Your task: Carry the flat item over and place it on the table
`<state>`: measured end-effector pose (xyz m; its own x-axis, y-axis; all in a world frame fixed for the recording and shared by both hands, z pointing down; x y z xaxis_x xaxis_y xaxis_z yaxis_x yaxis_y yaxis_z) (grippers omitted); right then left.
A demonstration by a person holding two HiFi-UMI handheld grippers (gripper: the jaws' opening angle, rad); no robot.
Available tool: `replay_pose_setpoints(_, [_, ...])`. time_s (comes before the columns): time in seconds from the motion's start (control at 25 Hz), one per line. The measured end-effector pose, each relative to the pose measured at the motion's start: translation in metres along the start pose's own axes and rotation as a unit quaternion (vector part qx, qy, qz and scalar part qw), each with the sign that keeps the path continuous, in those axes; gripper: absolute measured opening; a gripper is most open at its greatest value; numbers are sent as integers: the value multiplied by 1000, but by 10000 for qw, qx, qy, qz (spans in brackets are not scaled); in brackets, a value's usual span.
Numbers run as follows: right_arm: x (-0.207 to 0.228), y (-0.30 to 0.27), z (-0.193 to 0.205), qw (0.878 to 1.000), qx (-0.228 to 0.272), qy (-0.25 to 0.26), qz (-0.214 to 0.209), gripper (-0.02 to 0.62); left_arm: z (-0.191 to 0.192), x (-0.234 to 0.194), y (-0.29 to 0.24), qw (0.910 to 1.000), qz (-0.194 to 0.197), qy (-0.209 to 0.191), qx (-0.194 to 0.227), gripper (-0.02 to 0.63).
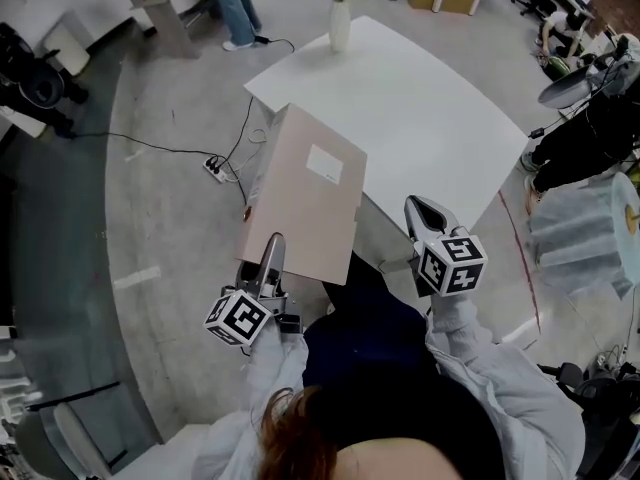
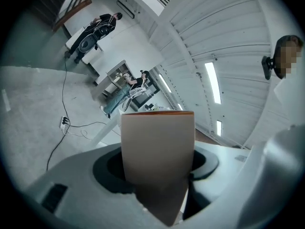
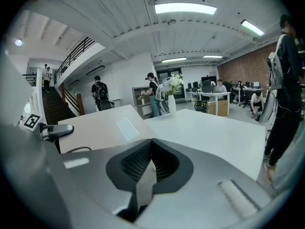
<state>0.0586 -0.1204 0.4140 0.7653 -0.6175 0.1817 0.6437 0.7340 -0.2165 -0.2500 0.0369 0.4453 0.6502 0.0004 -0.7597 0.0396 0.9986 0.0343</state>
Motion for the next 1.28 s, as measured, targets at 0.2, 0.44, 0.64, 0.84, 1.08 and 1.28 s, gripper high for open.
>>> replay_pose_setpoints(0.2, [20, -42, -11, 10000, 65, -57, 1, 9, 0, -8, -52, 9999, 40, 103, -72, 279])
replay_pose_setpoints(0.44, [55, -105, -27, 9995, 79, -281, 145, 9, -8, -19, -138, 9993, 105, 281, -237, 279])
replay_pose_setpoints(0.64, [81, -155, -38, 9982, 108, -471, 348, 9, -14, -29, -209, 9981, 182, 386, -434, 279])
replay_pose_setpoints(0.84, [107, -180, -40, 9964, 33, -571, 620, 9, -9, -37, -263, 9962, 223, 537, -649, 281])
replay_pose_setpoints(1.08, [132, -197, -39, 9939, -4, -733, 822, 9, 11, -44, -304, 9901, 132, 1117, -843, 281])
replay_pose_setpoints(1.28, [142, -211, -33, 9921, -50, -876, 898, 9, 24, -55, -325, 9826, 123, 1591, -951, 281])
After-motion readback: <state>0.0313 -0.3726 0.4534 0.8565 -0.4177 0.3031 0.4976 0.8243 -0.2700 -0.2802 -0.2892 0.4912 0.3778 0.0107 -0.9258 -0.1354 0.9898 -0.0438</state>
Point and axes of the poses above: the fingertips, and each gripper's own axes: y backward along the fingers, x to its right, z out of its underside, the point moved 9 cm from there along y, backward along the fingers, and after that the axes turned 10 degrees about x, right-handed, at the moved point
